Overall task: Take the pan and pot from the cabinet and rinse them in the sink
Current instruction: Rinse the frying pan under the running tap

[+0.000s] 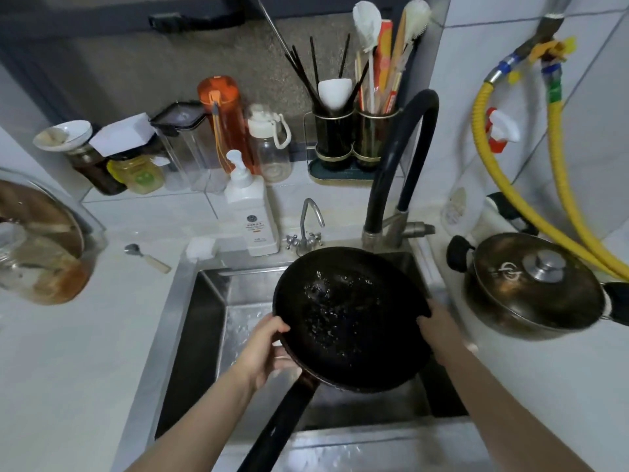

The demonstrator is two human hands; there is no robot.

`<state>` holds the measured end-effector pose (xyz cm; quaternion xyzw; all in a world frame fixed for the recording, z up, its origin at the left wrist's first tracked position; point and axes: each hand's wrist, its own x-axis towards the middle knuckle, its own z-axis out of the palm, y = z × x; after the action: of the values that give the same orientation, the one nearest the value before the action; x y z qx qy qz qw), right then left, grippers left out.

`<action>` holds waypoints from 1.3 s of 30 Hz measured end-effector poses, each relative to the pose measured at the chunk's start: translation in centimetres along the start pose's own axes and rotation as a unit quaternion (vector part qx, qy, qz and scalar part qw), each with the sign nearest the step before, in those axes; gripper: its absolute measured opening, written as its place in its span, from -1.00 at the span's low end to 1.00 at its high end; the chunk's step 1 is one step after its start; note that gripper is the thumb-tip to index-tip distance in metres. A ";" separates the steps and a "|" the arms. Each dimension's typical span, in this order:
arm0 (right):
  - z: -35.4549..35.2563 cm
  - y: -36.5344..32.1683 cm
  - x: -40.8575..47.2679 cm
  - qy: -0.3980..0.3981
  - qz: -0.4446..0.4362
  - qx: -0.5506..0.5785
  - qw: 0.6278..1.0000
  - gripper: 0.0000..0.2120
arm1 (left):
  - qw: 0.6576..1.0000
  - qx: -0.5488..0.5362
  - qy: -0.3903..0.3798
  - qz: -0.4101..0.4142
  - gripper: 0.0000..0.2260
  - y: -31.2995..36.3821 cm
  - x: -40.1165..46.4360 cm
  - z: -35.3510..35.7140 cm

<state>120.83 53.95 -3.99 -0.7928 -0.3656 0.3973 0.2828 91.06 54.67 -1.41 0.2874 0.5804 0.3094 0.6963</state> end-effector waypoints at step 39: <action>11.3 -6.7 -14.4 0.015 -0.233 -0.189 0.954 -0.10 | 0.911 0.408 -0.063 0.020 -0.61 -2.0 -3.3 -9.6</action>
<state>103.05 47.98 1.11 -0.7302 -0.6046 0.2319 0.2181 81.31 51.30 -2.40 0.5769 0.6049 0.0406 0.5474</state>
